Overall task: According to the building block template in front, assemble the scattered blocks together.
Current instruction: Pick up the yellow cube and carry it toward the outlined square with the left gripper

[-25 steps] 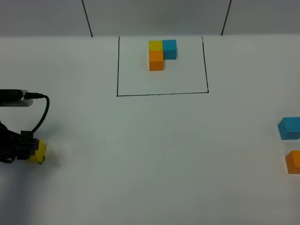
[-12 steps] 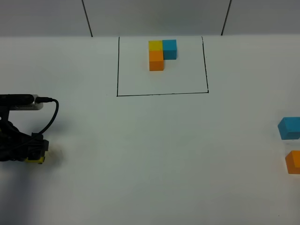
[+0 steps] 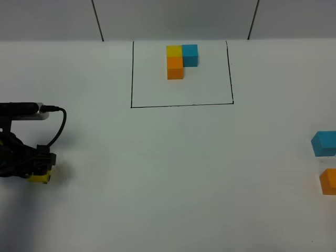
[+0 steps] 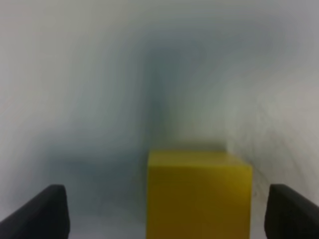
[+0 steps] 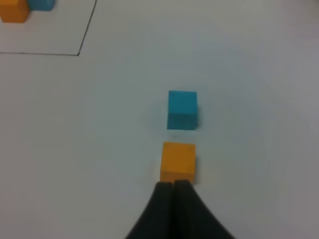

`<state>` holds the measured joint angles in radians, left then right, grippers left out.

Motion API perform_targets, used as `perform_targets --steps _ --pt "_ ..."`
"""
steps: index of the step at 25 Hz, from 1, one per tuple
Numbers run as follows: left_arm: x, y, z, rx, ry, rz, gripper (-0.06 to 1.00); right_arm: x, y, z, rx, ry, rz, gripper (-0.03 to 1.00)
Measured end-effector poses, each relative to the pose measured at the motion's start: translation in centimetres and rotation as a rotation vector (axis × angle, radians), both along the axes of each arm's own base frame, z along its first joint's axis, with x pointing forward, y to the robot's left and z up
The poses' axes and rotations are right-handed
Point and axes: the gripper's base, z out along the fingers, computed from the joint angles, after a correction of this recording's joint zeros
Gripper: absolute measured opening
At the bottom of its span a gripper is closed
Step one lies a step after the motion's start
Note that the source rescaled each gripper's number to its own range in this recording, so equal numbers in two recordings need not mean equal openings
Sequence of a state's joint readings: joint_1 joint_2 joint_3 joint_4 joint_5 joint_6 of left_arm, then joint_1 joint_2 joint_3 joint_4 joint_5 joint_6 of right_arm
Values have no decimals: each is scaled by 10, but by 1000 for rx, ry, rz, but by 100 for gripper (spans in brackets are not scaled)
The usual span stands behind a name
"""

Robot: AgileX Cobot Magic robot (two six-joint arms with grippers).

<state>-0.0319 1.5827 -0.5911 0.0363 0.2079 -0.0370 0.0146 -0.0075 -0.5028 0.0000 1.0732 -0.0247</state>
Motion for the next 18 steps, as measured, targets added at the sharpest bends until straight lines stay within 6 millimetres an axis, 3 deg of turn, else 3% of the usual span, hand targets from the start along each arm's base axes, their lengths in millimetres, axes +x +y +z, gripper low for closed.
perform_targets --steps 18 --pt "1 0 -9 -1 10 0 100 0 0 0 0 0 0 0"
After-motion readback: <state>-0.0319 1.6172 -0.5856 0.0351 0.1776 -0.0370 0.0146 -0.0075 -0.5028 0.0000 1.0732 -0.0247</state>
